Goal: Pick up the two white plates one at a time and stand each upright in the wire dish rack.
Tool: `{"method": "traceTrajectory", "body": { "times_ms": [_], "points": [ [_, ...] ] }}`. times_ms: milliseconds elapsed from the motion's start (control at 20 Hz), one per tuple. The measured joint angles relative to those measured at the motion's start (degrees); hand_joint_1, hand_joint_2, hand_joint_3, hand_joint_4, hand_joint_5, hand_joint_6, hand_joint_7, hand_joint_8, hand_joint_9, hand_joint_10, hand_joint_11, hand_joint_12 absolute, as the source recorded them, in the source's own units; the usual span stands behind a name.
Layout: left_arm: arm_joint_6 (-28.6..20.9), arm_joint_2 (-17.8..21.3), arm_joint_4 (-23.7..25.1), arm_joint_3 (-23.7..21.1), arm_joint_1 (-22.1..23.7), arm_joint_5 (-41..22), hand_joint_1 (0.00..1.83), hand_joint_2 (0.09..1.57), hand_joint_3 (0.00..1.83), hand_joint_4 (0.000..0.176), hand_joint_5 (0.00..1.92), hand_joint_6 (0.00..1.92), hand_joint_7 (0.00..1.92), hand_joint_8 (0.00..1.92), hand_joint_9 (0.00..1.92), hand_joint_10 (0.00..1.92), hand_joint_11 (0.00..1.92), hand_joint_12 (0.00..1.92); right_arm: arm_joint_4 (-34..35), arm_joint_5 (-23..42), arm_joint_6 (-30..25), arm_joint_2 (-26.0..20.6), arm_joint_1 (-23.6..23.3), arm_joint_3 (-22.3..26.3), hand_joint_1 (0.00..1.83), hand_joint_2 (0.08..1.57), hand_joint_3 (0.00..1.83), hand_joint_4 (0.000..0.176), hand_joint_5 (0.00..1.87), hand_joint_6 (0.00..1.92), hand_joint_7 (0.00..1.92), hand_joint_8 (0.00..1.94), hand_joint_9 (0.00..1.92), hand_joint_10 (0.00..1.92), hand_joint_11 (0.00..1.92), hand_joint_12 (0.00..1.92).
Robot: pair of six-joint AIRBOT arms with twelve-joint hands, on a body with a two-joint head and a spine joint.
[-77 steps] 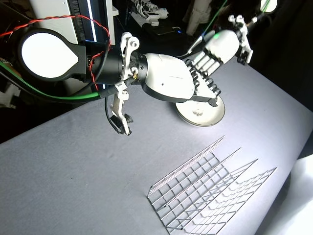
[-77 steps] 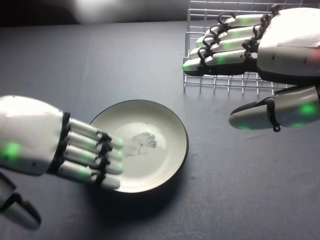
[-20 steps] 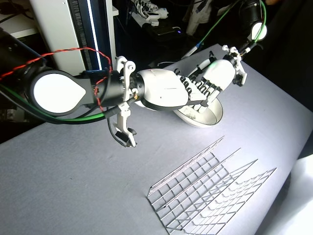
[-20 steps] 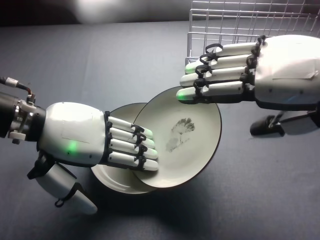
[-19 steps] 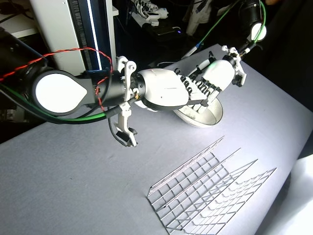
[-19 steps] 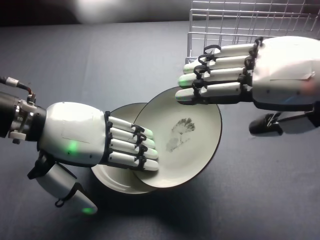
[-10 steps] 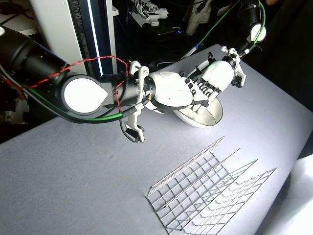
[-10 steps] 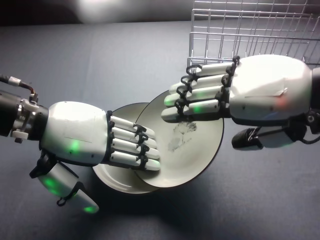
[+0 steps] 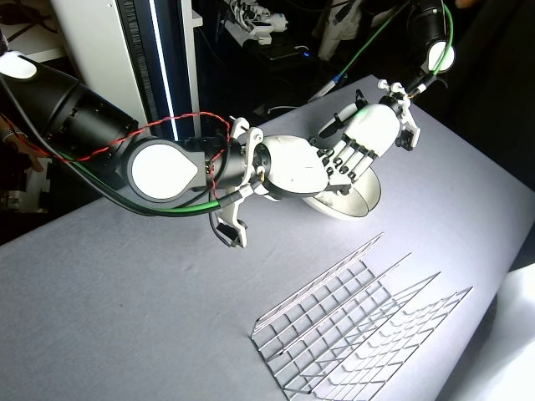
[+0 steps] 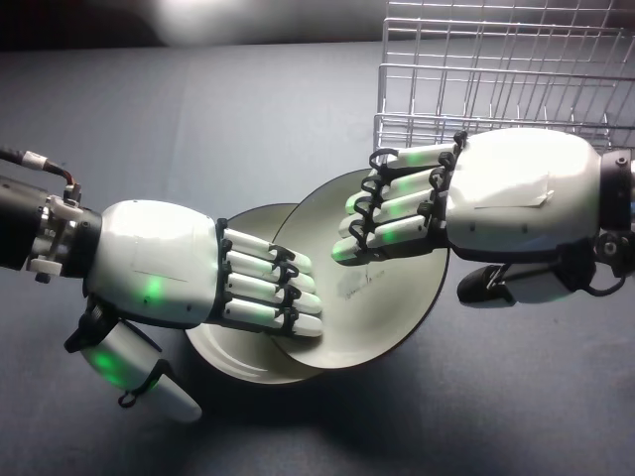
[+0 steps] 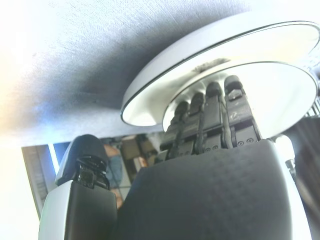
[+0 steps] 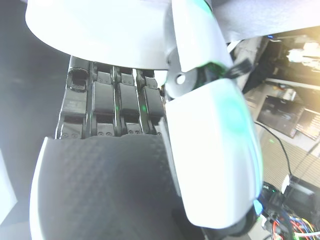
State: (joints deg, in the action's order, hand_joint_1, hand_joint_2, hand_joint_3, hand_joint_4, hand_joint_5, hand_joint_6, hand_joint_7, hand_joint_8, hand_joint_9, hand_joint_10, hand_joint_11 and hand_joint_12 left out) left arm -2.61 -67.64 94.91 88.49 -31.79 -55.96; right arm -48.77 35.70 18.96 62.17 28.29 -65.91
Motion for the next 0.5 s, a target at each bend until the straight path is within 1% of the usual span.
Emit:
{"method": "traceTrajectory", "body": {
  "times_ms": [100, 200, 350, 500],
  "points": [
    [0.00, 0.00, 0.00, 0.02, 0.00, 0.00, 0.00, 1.22, 0.00, 0.000, 0.00, 0.00, 0.00, 0.00, 0.00, 0.00, 0.00, 0.00, -0.35, -0.13, 0.02, 0.00, 0.72, -0.02, 1.29, 1.08, 0.00, 0.000, 0.41, 0.02, 0.42, 0.02, 0.39, 0.03, 0.00, 0.98],
    [0.00, 0.00, 0.02, 0.02, 0.00, 0.00, 0.00, 1.22, 0.00, 0.000, 0.00, 0.00, 0.00, 0.00, 0.00, 0.00, 0.00, 0.00, -0.28, -0.20, 0.02, 0.22, 1.18, -0.02, 1.29, 1.09, 0.00, 0.000, 0.51, 0.02, 0.52, 0.01, 0.48, 0.03, 0.00, 1.11],
    [-0.02, 0.00, 0.00, 0.02, 0.00, 0.02, 0.00, 1.23, 0.01, 0.000, 0.00, 0.00, 0.00, 0.00, 0.00, 0.00, 0.00, 0.00, -0.31, -0.15, 0.02, 1.36, 1.18, -0.87, 1.28, 1.11, 0.00, 0.000, 0.57, 0.02, 0.59, 0.02, 0.53, 0.03, 0.04, 1.13],
    [-0.02, 0.00, 0.00, 0.02, 0.00, 0.04, 0.00, 1.23, 0.01, 0.000, 0.00, 0.00, 0.00, 0.00, 0.00, 0.00, 0.00, 0.00, -0.22, -0.20, 0.02, 2.78, 1.18, -2.05, 1.26, 1.13, 0.00, 0.000, 0.69, 0.03, 0.72, 0.01, 0.67, 0.05, 0.17, 1.15]
  ]
}}
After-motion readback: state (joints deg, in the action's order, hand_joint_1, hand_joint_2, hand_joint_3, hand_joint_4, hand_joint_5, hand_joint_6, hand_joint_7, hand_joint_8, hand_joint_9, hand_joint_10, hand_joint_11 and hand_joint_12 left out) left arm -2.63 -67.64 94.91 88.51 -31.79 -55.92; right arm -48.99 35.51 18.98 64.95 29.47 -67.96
